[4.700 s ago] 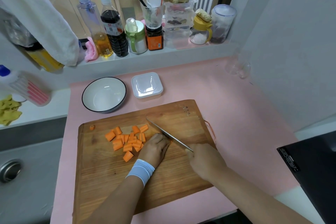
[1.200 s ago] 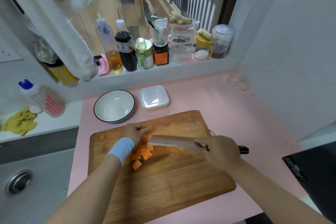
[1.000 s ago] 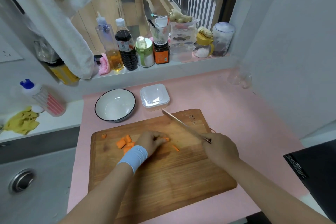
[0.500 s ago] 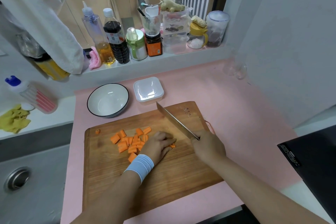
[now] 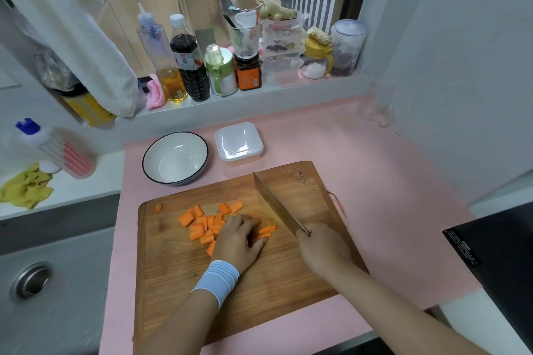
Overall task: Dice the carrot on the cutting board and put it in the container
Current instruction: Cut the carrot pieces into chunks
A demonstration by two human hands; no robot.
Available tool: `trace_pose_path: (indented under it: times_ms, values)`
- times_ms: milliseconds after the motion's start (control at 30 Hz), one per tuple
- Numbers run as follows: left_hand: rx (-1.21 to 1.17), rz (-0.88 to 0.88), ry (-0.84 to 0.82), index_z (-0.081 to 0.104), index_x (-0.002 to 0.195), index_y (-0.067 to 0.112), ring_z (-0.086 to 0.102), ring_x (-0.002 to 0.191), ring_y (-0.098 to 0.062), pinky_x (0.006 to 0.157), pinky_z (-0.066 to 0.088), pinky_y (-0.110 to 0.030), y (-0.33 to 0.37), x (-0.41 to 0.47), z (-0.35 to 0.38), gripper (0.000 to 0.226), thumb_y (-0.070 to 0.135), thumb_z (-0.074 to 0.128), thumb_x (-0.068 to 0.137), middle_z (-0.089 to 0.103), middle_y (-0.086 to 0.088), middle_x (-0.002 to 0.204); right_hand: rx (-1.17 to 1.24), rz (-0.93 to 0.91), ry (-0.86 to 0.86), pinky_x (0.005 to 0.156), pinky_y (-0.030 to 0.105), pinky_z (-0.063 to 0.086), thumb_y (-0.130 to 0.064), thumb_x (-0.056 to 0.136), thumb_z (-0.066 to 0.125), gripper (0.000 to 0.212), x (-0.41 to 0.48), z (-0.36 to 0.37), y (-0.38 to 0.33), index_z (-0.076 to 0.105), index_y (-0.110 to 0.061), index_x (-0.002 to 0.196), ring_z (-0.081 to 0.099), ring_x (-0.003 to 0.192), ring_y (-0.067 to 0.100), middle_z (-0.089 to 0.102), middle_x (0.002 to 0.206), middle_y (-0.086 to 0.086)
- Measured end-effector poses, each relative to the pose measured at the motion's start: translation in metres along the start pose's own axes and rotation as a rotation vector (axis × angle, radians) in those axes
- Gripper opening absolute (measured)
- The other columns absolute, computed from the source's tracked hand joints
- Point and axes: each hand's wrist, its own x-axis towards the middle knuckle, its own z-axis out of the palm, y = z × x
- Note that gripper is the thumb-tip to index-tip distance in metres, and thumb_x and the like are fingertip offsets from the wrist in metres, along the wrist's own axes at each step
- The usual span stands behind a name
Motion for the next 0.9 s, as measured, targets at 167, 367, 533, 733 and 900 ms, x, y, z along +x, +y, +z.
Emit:
trace_pose_path:
  times_ms: [167,367,533,733,900]
  values:
    - [-0.029,0.022,0.024,0.077,0.101,0.020,0.049,0.085,-0.016,0.077,0.048,-0.033,0.000,0.001,0.005,0.027,0.031,0.080,0.077,0.057,0.007,0.085,0.029,-0.008,0.000,0.074,0.035,0.054,-0.039,0.101,0.039,0.030,-0.006,0.012,-0.006,0.067,-0.029,0.101,0.063,0.084,0.018,0.067,0.087,-0.008]
    - [-0.076,-0.030,-0.005,0.078,0.095,0.019,0.052,0.086,-0.019,0.079,0.050,-0.036,0.016,0.010,0.012,0.016,0.027,0.077,0.081,0.060,0.003,0.081,0.063,-0.008,0.003,0.079,0.038,0.057,-0.042,0.102,0.038,0.031,-0.011,0.020,-0.013,0.067,-0.031,0.100,0.063,0.085,0.017,0.067,0.087,-0.008]
    - [-0.079,-0.060,-0.018,0.071,0.112,0.017,0.050,0.097,-0.018,0.089,0.046,-0.032,0.023,0.006,0.015,0.034,0.034,0.074,0.082,0.061,0.000,0.094,0.096,0.009,-0.002,0.082,0.039,0.056,-0.043,0.102,0.039,0.032,-0.011,0.019,-0.016,0.068,-0.029,0.099,0.064,0.088,0.019,0.068,0.090,-0.007]
    - [-0.131,0.177,0.009,0.067,0.097,0.014,0.054,0.094,-0.016,0.084,0.047,-0.029,0.008,0.001,0.006,0.015,0.014,0.073,0.083,0.059,0.002,0.097,0.119,0.009,-0.015,0.079,0.042,0.056,-0.043,0.102,0.039,0.032,-0.012,0.020,-0.013,0.065,-0.031,0.089,0.064,0.084,0.018,0.067,0.084,-0.007]
    - [-0.137,0.198,0.037,0.072,0.084,0.013,0.056,0.083,-0.018,0.076,0.047,-0.028,0.007,0.005,0.012,0.007,0.008,0.076,0.080,0.061,0.000,0.083,0.131,-0.025,-0.011,0.071,0.036,0.053,-0.037,0.103,0.041,0.032,-0.016,0.022,-0.018,0.062,-0.029,0.080,0.063,0.078,0.017,0.065,0.077,-0.007]
